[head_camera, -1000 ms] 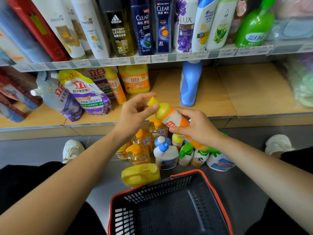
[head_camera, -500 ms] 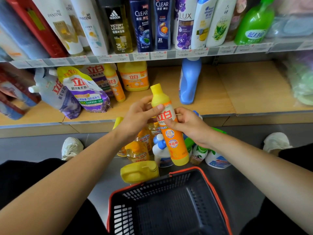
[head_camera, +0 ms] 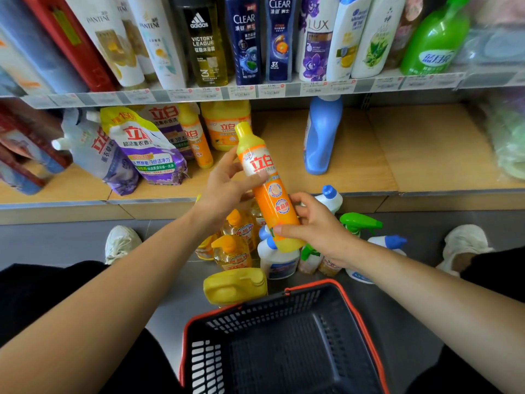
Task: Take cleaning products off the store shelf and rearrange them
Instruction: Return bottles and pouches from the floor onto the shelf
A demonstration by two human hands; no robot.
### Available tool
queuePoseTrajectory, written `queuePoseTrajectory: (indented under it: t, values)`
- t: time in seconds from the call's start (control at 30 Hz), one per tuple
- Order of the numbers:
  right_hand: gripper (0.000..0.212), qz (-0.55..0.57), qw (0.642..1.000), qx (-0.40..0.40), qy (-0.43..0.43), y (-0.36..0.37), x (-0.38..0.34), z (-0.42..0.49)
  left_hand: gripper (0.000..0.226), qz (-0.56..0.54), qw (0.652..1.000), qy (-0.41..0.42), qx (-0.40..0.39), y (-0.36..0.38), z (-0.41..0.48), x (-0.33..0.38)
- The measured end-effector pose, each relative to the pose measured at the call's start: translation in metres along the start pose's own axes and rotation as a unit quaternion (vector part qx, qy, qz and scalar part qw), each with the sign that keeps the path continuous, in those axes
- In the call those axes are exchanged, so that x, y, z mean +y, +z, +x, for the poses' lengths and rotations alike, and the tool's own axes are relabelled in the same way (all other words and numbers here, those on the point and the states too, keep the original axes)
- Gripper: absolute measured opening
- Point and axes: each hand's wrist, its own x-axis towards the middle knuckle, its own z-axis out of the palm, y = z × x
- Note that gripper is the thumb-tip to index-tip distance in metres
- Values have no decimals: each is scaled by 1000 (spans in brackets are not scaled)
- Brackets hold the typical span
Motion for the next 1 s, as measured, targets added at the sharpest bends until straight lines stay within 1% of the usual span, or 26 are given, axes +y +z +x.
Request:
queuePoseTrajectory:
  t: [0.07,0.1,0.2,0.27,0.33,0.4,0.47,0.6,0.67,0.77,0.8,0.9,1.0]
  values:
    - [59,2,999,27,-20,0,-4,0,76,-13,999,-29,-13,1,-1,-5]
    - [60,-11,999,39,-34,-2,-6,-1,76,-22,999,-43,-9,1,-1,-6]
    - [66,-83,991,74,-76,-7,-11,-2,61,-29,996,-76,23,-2,2,-8]
    - [70,-130,981,103,-101,-9,-12,-3,56,-42,994,-94,45,-2,6,-10]
    - [66,-134,972,143,-131,-9,-13,-6,52,-56,991,-102,61,0,9,-12]
    - [63,-124,963,182,-156,-13,-16,-9,50,-25,992,-97,76,3,11,-13]
    - [61,-120,955,207,-176,-19,-21,-10,53,19,991,-90,92,3,11,-12]
    - [62,-122,941,216,-232,-29,-36,-10,60,73,988,-86,108,5,9,-10]
    - [64,-113,941,202,-247,-30,-40,-9,51,82,991,-58,84,10,6,-7]
    - [65,-120,940,186,-258,-27,-37,-6,23,30,999,-34,-7,19,-1,2]
    - [66,-130,940,182,-258,-26,-35,-5,21,14,999,-34,-33,22,-3,5]
    - [70,-148,942,165,-251,-23,-31,-6,31,-5,997,-42,-70,25,-8,10]
    - [70,-138,947,145,-250,-21,-31,-7,34,5,997,-32,-67,26,-10,12]
